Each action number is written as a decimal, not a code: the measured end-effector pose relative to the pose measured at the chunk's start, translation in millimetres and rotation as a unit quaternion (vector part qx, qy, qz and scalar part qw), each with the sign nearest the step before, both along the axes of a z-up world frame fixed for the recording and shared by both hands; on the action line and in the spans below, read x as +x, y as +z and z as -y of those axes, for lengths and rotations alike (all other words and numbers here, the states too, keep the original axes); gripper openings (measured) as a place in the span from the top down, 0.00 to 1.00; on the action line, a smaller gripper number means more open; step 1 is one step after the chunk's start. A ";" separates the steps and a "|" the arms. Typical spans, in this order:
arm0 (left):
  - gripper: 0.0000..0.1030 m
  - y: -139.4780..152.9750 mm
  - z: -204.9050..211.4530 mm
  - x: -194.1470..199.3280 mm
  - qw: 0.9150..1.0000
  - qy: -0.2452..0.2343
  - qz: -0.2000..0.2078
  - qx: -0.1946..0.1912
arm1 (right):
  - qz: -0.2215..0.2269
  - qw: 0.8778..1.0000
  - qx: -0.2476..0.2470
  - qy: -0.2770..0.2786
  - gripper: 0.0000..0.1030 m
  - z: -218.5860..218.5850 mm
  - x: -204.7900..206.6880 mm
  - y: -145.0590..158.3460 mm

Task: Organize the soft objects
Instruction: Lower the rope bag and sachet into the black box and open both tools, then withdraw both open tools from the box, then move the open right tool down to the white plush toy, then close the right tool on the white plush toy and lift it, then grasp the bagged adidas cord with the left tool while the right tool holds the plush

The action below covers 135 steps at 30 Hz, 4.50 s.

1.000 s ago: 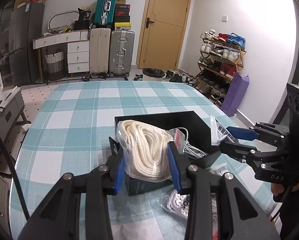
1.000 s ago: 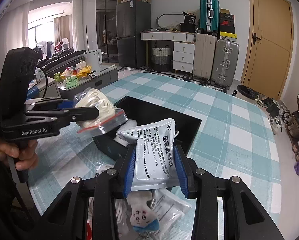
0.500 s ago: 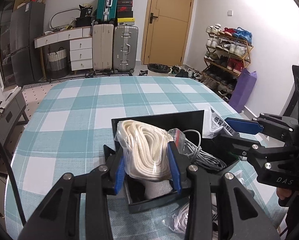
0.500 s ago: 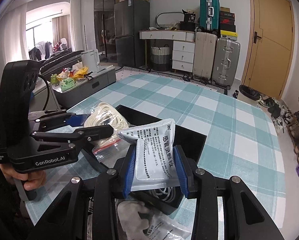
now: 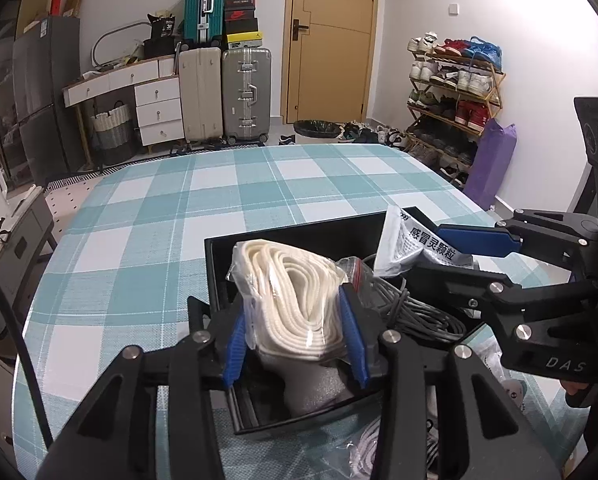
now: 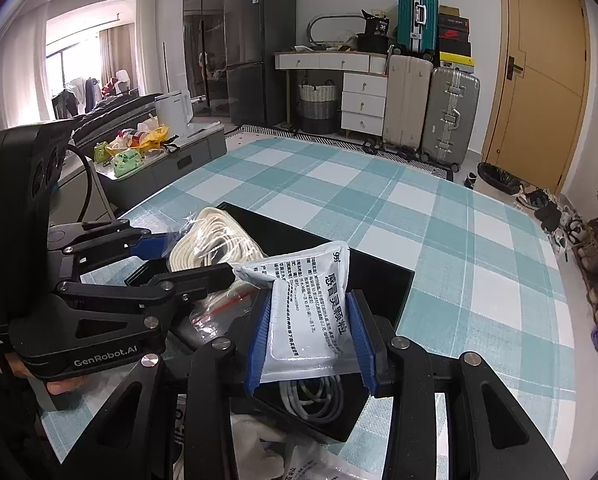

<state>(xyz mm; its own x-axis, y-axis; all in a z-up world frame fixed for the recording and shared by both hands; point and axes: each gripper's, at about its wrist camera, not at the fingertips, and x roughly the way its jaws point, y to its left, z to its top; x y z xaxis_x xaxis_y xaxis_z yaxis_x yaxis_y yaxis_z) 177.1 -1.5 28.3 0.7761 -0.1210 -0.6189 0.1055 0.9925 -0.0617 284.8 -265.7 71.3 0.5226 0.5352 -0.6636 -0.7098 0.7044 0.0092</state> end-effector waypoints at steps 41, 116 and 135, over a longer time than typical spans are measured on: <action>0.00 16.9 -10.3 -96.0 0.998 0.043 0.052 -0.009 | 0.030 0.998 0.045 -0.009 0.01 61.2 -84.6 7.5; 0.00 -30.1 5.3 -108.2 0.999 -0.003 -0.014 -0.031 | -0.007 0.997 -0.065 0.039 0.66 32.7 -95.4 -43.6; 0.00 -34.2 23.0 -88.0 0.996 0.005 -0.076 -0.047 | 0.018 0.999 0.001 0.037 0.66 54.8 -102.6 -8.6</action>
<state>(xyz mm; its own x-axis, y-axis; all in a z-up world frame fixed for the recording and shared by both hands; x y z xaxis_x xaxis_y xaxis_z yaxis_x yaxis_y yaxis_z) 89.0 -24.5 -5.9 0.6765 -0.1760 -0.7151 0.0778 0.9827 -0.1682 182.2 -320.5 62.8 0.5057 0.5737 -0.6443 -0.7592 0.6506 -0.0165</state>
